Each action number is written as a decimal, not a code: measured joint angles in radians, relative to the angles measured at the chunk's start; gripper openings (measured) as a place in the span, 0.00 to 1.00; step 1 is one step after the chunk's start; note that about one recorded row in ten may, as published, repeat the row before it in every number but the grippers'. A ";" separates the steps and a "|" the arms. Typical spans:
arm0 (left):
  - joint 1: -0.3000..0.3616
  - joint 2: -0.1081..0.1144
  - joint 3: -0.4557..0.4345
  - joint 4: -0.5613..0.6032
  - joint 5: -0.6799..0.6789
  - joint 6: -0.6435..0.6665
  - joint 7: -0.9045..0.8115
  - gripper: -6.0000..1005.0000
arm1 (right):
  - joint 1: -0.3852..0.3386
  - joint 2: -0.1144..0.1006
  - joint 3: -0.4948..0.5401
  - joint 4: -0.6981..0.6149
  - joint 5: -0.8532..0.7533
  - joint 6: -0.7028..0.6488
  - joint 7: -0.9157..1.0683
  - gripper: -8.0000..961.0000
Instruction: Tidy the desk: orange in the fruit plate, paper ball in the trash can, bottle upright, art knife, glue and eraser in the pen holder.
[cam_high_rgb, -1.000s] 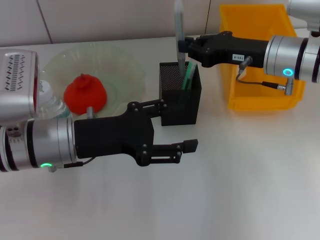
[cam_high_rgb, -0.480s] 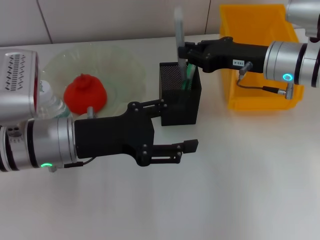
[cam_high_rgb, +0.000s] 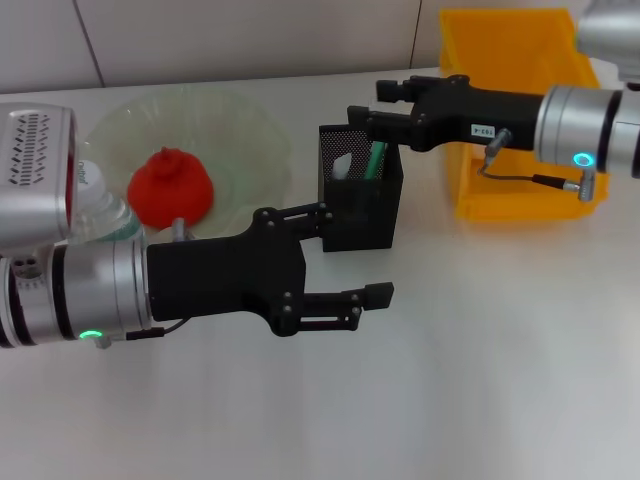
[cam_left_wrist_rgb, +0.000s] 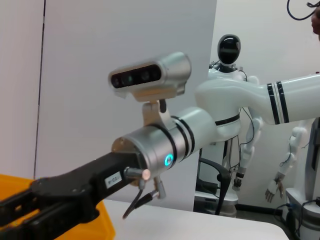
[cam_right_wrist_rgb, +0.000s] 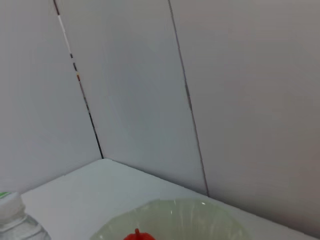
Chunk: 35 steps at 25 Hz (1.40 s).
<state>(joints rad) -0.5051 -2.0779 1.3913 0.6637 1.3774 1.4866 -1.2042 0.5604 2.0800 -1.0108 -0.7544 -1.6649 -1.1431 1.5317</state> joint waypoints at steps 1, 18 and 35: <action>0.001 0.001 -0.001 0.000 0.000 0.000 0.000 0.79 | 0.000 0.000 0.000 0.000 0.000 0.000 0.000 0.52; 0.030 0.027 -0.068 0.013 0.008 0.029 -0.004 0.79 | -0.204 0.000 -0.002 -0.270 0.010 -0.151 -0.048 0.80; 0.044 0.079 -0.093 0.011 0.047 0.120 -0.030 0.78 | -0.338 0.004 0.005 -0.544 -0.181 -0.577 0.033 0.80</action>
<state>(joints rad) -0.4613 -1.9987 1.2986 0.6744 1.4247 1.6065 -1.2340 0.2228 2.0845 -1.0062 -1.2988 -1.8455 -1.7203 1.5643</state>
